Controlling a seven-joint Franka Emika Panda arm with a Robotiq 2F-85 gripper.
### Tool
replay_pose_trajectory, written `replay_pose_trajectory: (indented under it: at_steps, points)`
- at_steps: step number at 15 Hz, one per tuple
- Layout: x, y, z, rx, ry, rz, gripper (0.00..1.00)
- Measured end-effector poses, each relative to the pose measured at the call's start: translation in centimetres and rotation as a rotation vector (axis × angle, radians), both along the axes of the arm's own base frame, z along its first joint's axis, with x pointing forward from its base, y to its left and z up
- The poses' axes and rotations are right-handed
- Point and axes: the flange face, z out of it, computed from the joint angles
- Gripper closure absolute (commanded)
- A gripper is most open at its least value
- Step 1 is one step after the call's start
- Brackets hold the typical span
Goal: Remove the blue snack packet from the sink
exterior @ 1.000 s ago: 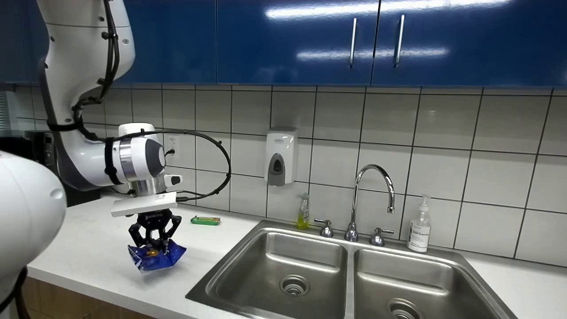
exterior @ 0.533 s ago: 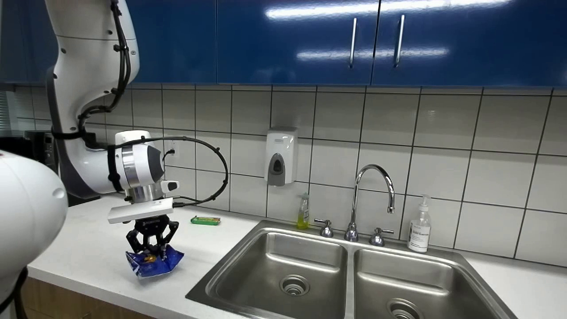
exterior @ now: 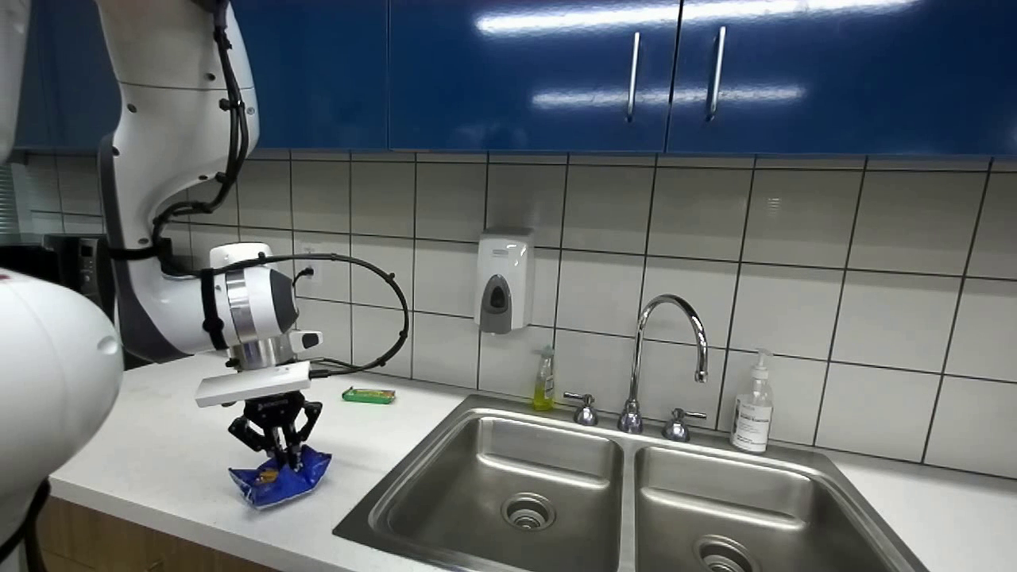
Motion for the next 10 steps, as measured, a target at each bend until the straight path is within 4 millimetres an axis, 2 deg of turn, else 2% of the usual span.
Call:
replay_pose_trajectory:
  at_steps: [7, 10]
  points:
    - [1.0, -0.6, -0.1, -0.002, -0.007, -0.019, 0.01]
    - [1.4, -0.8, 0.1, -0.001, -0.013, -0.028, 0.0]
